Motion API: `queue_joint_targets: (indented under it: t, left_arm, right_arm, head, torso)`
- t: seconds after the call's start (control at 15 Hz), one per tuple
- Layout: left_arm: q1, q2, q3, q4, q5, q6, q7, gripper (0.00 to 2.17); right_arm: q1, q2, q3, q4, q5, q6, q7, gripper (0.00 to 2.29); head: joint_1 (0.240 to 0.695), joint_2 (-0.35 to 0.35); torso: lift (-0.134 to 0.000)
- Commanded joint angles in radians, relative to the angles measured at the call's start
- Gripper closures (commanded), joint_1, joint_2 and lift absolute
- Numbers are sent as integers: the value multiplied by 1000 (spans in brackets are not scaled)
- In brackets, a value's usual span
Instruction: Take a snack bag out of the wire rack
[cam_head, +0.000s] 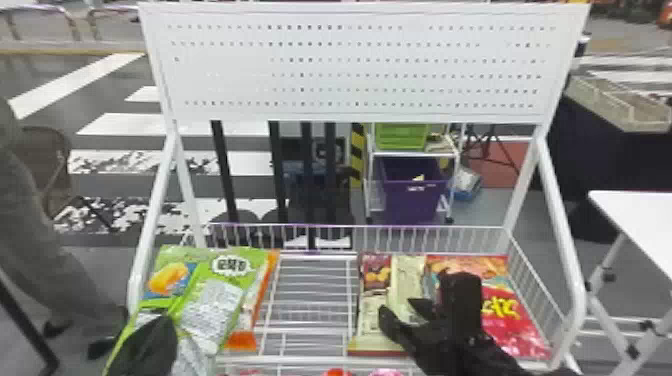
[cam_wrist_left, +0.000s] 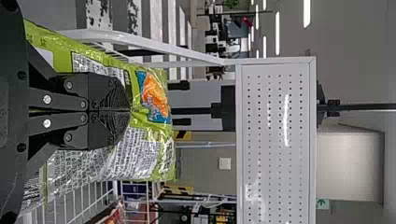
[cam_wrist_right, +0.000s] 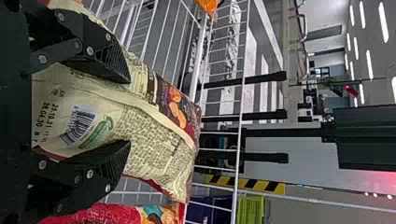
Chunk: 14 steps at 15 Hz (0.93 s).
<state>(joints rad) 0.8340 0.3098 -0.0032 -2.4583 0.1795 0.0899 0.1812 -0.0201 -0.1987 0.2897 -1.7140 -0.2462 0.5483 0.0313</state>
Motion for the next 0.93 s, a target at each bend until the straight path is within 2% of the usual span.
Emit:
queue_joint_targets:
  t: [0.0,0.4,0.6,0.73,0.87]
  left_arm:
    - [-4,0,-1,1,1,1,0,1757]
    - [-7,0,-3,2,1,1,1,1757]
    - [-3,-1,-3,1,0,1,1,1757]
    - [-1,-1,-4,1,0,-2,1,1757]
    - [-3,-1,-4,1,0,-2,1,1757]
  right_arm:
    - [0,1,0,-12,-16,19,-1,2243]
    - [35,-7,0,-101,-22,19,-17,2246]
    - [124,-21,-20,-282,-8,16,-25,2246]
    - [239,-44,-72,-454,21,0,-28,2246]
    - [376,-50,-133,-561,54,-43,-28,2246]
  head:
    - [499,0]
    - [499,0]
    - [499,0]
    - [499,0]
    - [499,0]
  torso:
    - [0]
    - [0]
    - [0]
    - [0]
    - [0]
